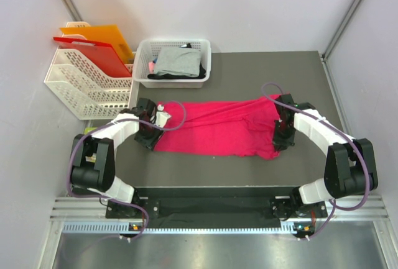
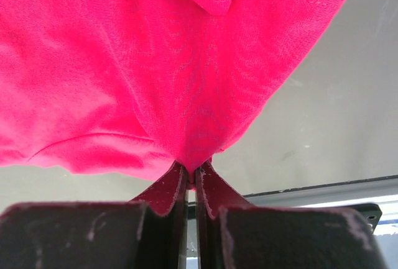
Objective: Fold and stack the t-shirts
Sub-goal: Grap the side of the flattened tshirt closest away from the robot with both arms
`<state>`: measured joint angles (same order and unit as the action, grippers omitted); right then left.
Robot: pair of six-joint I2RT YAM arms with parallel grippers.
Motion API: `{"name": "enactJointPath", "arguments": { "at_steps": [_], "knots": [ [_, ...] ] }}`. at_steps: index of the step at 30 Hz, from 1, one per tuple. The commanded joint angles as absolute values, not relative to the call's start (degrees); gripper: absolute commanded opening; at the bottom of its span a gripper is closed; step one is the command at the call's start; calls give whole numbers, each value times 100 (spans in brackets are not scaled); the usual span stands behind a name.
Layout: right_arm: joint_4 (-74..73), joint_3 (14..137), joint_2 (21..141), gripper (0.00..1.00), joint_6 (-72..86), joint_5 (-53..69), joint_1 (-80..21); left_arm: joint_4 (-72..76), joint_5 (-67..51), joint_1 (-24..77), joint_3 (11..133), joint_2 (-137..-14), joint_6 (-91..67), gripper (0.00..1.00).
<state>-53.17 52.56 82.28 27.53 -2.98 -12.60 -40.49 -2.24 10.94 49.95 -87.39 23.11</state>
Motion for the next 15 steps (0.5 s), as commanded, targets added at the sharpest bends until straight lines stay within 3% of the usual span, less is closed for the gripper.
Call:
{"name": "enactJointPath", "arguments": {
  "at_steps": [1, 3, 11, 15],
  "knots": [
    [-5361, 5449, 8253, 0, 2725, -272, -1318, -3876, -272, 1063, 5089, -8806, 2408, 42],
    [-5370, 5449, 8253, 0, 2742, -264, -1318, -3867, -342, 1063, 5080, -8850, 2400, 38],
    [-5493, 5475, 8191, 0, 2742, -255, -1354, -3858, -580, 1063, 5150, -8956, 2347, 5],
    [-5633, 5607, 8130, 0, 2698, -255, -1354, -3928, -650, 1046, 5212, -8895, 2364, 0]
  ]
}}
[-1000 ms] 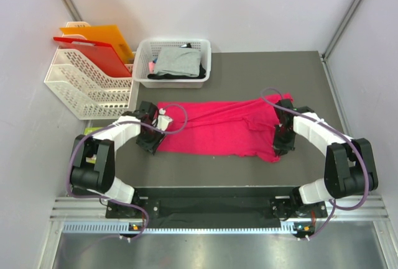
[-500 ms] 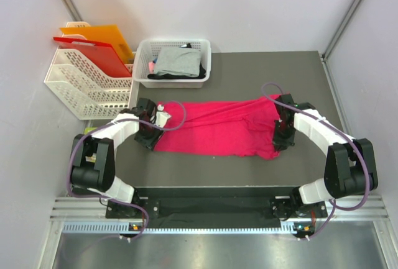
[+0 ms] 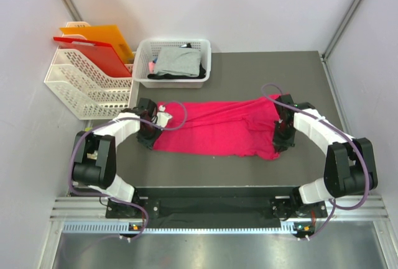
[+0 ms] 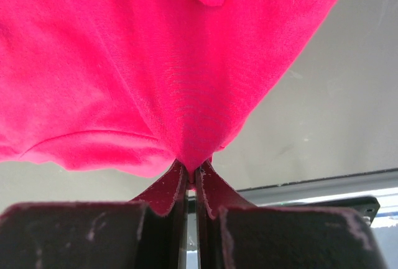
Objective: Fold and stack the t-shirts
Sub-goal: Grap the side of the flattened tshirt closest away from the robot with both arms
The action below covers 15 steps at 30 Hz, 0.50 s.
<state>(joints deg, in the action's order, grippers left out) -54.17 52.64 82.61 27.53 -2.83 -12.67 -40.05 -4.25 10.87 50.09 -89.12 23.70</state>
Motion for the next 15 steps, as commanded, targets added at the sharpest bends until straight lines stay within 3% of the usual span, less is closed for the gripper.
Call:
{"name": "enactJointPath", "arguments": {
  "at_steps": [1, 15],
  "knots": [
    [-5703, 5642, 8104, 0, 2681, -264, -1371, -3981, -676, 1028, 5255, -8825, 2382, 0],
    [-6917, 5362, 7093, 0, 2795, 167, -1890, -5282, -685, 747, 5326, -7534, 3041, 0]
  ]
}}
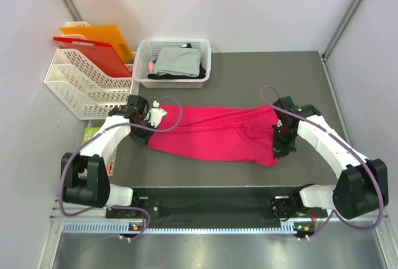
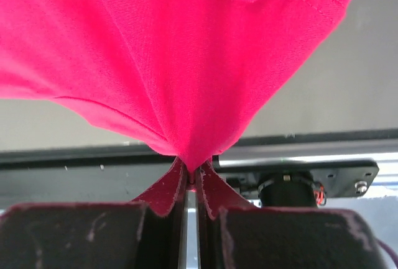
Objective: Fold and stack the t-shirts
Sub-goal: Grap the side of the flattened tshirt closest away from the robot with both arms, then fold the other side of the tshirt into a rectangle
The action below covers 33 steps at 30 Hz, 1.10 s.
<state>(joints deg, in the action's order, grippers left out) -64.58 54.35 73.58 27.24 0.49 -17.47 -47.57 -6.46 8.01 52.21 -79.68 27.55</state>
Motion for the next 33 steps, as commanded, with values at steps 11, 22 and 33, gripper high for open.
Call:
{"name": "enactJointPath", "arguments": {
  "at_steps": [11, 22, 33],
  "knots": [
    [-7146, 5580, 7180, 0, 2707, 26, -1907, -5538, -677, 738, 5387, -7259, 3190, 0],
    [-6785, 6855, 8261, 0, 2452, -448, -1653, -4509, -387, 738, 6494, -8972, 3304, 0],
    [-6179, 7216, 9193, 0, 2294, -606, -1292, -4201, -53, 738, 7812, -10450, 3419, 0]
  ]
}}
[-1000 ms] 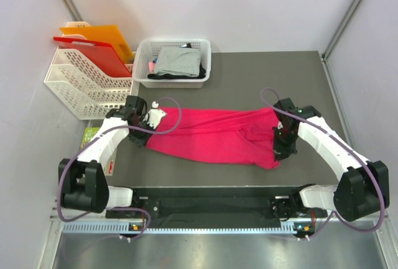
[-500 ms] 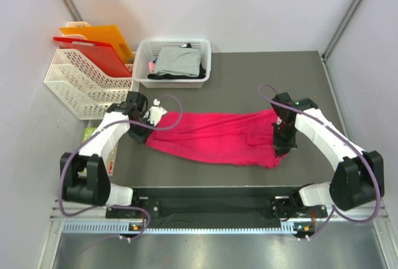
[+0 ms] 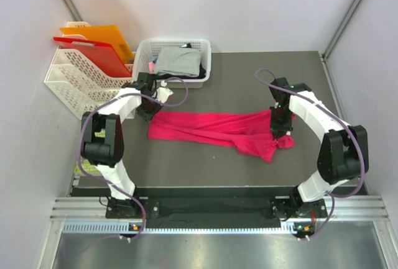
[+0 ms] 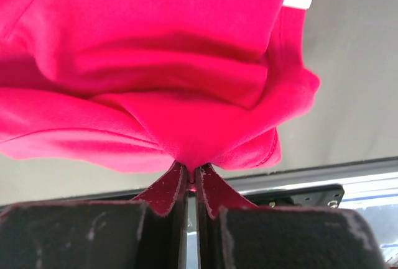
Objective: Fold and stack the t-shirts
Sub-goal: Fold the other side of the tshirt into a rectangle
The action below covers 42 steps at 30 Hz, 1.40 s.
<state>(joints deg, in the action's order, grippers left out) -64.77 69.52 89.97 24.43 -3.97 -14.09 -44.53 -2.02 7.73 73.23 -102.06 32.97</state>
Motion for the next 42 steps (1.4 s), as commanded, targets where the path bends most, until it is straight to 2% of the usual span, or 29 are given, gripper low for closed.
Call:
{"name": "enactJointPath", "arguments": {
  "at_steps": [1, 5, 9, 11, 12, 14, 16, 17, 18, 21, 22, 23, 26, 32, 36, 42],
  "knots": [
    [-6153, 7242, 9254, 0, 2277, -615, -1214, -4201, -61, 738, 7866, -10502, 3419, 0],
    [-5942, 7330, 9509, 0, 2206, -650, -1011, -4096, 254, 738, 7945, -10678, 3410, 1],
    [-5828, 7532, 9790, 0, 2136, -650, -853, -3973, 387, 738, 7893, -10644, 3296, 46],
    [-5819, 7734, 9974, 0, 2136, -633, -739, -3973, 404, 738, 7849, -10513, 3270, 58],
    [-5801, 7795, 10036, 0, 2127, -615, -712, -4016, 396, 747, 7857, -10460, 3243, 74],
    [-5792, 8006, 10247, 3, 2101, -563, -651, -4078, 413, 756, 7945, -10258, 3217, 86],
    [-5783, 8173, 10458, 14, 2083, -510, -633, -4253, 326, 835, 8033, -10073, 3138, 92],
    [-5775, 8217, 10537, 28, 2074, -475, -624, -4341, 221, 878, 8155, -9855, 3094, 93],
    [-5748, 8261, 10608, 35, 2083, -440, -624, -4464, -146, 1009, 8200, -9748, 3085, 94],
    [-5687, 8559, 10933, 43, 2127, -317, -580, -4667, -203, 1561, 8087, -9431, 3085, 95],
    [-5713, 8665, 11108, 51, 2136, -316, -571, -4667, -159, 1730, 7929, -9335, 3094, 95],
    [-5730, 8762, 11196, 55, 2162, -334, -580, -4658, -115, 2019, 7841, -9325, 3102, 95],
    [-5906, 9140, 11338, 58, 2136, -422, -571, -4632, -97, 2372, 7647, -9404, 2936, 95],
    [-6064, 8869, 10329, 65, 1925, -967, -624, -4413, -79, 2514, 7444, -9606, 2856, 95],
    [-6082, 8054, 9197, 70, 1995, -687, -624, -4255, -53, 2522, 7401, -9782, 2891, 95],
    [-5688, 6726, 8684, 70, 2188, -141, -624, -4245, -53, 2522, 7550, -10098, 2839, 94]
  ]
}}
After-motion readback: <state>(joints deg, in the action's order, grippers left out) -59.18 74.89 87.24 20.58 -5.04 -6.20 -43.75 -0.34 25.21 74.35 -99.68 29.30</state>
